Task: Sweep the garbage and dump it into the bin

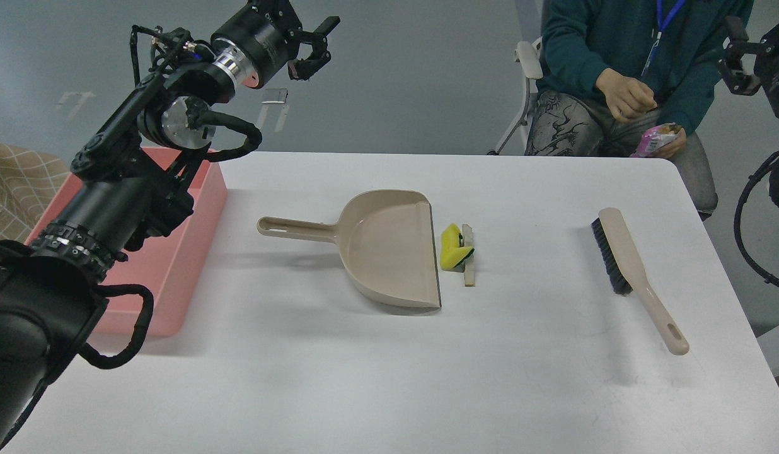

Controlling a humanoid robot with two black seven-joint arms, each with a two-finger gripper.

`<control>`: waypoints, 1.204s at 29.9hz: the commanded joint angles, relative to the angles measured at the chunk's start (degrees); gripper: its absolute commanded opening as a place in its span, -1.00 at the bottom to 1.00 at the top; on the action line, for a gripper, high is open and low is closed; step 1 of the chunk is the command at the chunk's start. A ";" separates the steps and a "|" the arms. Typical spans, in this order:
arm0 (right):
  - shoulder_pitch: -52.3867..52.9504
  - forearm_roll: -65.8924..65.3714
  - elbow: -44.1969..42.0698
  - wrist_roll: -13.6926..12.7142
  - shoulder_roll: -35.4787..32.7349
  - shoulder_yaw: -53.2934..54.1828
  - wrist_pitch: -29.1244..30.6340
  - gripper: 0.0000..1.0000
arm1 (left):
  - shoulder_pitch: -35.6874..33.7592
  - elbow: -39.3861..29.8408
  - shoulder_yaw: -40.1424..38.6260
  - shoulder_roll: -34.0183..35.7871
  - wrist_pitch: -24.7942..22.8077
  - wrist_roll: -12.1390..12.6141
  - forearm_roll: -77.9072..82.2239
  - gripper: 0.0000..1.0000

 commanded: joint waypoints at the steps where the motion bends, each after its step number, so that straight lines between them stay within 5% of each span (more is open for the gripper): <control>1: -1.06 0.08 -0.18 0.00 -0.39 -0.01 0.09 1.00 | 0.10 0.21 -0.03 -0.85 0.27 -0.17 -0.09 0.96; 36: -1.06 0.61 -0.80 -0.18 -1.36 0.34 0.09 1.00 | 2.74 0.04 -0.55 -0.68 -1.49 -0.26 -1.23 0.96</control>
